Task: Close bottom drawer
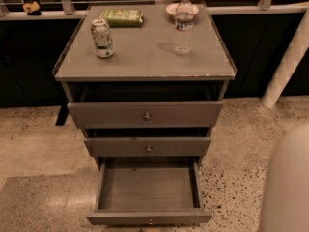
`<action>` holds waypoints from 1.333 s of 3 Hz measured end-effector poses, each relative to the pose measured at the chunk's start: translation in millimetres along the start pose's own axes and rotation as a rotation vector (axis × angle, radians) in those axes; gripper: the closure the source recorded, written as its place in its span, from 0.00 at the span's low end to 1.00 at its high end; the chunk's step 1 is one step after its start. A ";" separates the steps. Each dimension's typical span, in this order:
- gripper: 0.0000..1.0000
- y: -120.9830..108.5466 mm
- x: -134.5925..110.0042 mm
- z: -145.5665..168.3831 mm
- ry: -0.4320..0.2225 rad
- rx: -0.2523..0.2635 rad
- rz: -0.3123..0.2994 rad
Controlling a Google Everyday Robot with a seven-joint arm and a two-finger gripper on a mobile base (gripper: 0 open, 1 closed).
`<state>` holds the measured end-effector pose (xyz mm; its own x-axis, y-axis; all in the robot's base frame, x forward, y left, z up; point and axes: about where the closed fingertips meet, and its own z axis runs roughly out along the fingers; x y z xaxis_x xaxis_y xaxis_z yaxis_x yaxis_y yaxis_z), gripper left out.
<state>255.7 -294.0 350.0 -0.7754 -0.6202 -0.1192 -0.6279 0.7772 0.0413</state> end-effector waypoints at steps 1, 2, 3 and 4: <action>0.00 -16.8 8.7 -2.3 0.091 0.088 -0.066; 0.00 -19.3 -24.4 0.7 0.086 0.097 -0.141; 0.00 -19.3 -24.3 0.7 0.086 0.097 -0.141; 0.00 -25.3 4.6 -19.7 0.066 0.155 -0.164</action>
Offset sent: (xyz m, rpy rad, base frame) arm -0.0006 -0.0187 0.0004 -0.1165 0.0107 0.0454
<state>266.6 -318.7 368.0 -0.6694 -0.7415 -0.0462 -0.7323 0.6690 -0.1272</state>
